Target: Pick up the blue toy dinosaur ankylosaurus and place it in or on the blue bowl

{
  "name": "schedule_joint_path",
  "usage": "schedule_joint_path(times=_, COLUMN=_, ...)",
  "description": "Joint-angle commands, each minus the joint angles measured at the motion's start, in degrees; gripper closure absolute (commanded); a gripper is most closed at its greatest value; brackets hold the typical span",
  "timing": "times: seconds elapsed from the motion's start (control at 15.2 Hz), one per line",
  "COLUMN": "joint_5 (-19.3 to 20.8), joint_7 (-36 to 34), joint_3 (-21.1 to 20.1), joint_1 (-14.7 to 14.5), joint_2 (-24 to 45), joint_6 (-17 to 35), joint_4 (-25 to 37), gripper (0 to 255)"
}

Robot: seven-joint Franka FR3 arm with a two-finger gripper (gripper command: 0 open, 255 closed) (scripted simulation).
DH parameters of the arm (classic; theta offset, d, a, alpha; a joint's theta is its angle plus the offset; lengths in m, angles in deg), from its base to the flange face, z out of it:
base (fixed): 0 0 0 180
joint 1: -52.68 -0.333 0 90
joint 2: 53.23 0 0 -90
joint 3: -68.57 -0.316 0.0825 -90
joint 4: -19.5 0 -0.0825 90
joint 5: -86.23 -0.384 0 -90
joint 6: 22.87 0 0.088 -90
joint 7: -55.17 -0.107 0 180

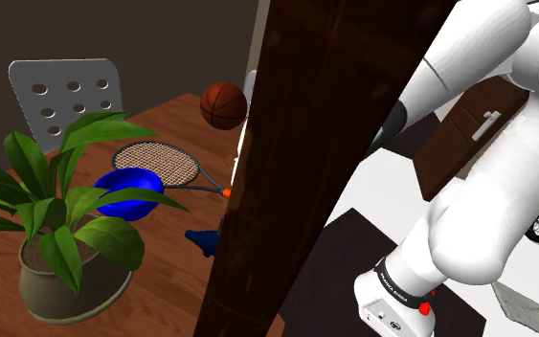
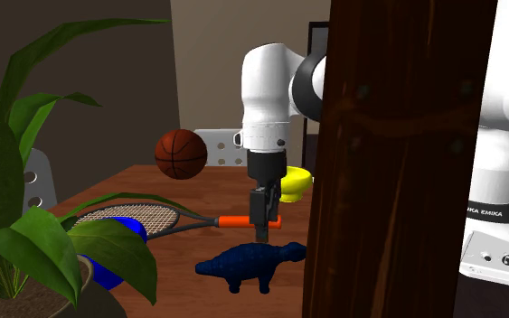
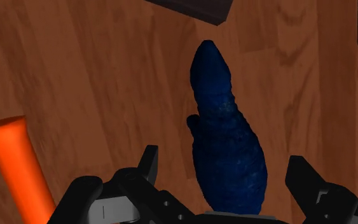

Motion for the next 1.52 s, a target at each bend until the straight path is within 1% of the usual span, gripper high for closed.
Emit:
schedule_joint_path(times=0.0, joint_5=2.64, joint_7=-2.08, joint_3=-0.18, joint_1=-0.98, joint_2=4.73, joint_6=3.23, joint_4=1.19, gripper=0)
schedule_joint_path(times=0.53, joint_5=7.07, joint_7=-5.25, joint_3=2.19, joint_1=-2.97, joint_2=11.65, joint_6=9.45, joint_4=1.64, gripper=0)
schedule_joint_path(times=1.06, joint_5=7.04, joint_7=-5.23, joint_3=2.2, joint_1=-2.98, joint_2=11.63, joint_6=9.44, joint_4=1.63, gripper=0)
schedule_joint_path(times=1.12, joint_5=7.04, joint_7=-5.23, joint_3=2.2, joint_1=-2.98, joint_2=11.63, joint_6=9.44, joint_4=1.63, gripper=255)
schedule_joint_path(times=1.45, joint_5=7.04, joint_7=-5.25, joint_3=2.2, joint_1=-2.99, joint_2=11.63, joint_6=9.44, joint_4=1.64, gripper=255)
